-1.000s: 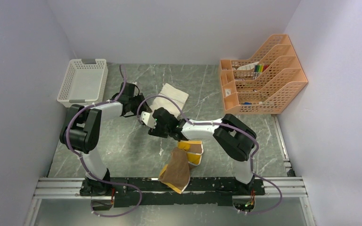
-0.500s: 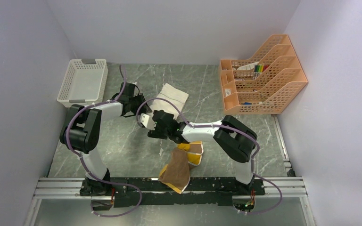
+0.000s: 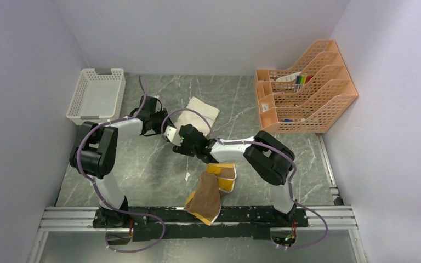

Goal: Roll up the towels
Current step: Roll the towel at the center of the board.

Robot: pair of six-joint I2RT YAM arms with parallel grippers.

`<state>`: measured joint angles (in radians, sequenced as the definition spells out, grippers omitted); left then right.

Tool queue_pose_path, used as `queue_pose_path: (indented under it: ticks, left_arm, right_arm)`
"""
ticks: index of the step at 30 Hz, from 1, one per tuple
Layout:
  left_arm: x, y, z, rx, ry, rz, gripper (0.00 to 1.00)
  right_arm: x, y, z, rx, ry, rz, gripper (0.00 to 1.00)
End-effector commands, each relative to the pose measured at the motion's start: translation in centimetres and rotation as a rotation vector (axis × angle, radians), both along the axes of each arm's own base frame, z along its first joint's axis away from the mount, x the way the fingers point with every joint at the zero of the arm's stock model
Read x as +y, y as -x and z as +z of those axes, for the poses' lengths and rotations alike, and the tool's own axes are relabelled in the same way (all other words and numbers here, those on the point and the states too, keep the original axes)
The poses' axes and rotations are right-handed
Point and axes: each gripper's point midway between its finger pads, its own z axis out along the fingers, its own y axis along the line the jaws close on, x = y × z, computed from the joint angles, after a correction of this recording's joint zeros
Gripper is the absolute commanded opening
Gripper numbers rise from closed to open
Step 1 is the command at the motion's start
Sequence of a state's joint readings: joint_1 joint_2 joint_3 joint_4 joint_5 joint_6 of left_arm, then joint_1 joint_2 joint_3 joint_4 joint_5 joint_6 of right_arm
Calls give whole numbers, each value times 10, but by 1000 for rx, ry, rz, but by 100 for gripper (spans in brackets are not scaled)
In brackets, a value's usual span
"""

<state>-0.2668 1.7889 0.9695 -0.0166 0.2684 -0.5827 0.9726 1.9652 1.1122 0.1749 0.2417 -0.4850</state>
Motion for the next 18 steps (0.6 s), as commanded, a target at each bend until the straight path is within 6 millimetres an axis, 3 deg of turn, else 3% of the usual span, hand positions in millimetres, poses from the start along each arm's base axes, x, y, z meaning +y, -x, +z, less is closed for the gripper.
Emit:
queue_pose_path:
  ticks: [1,9,14,18]
  left_arm:
    - [3,-10,5,-28,-12,5,28]
    - [2,-12,7,-31,-11,1,28]
    - [1,-15,11,-41,-8,3,28]
    - [0,-19,17,-52,-3,4,28]
  right_arm:
    - [-7,-4,-21,87,1,-45,58]
    - [-11,-8,-24,270,-116,-75,48]
    - [-17,-8,-23,412,-204,-75,32]
    - [-9,1,-16,513,-259,-25,17]
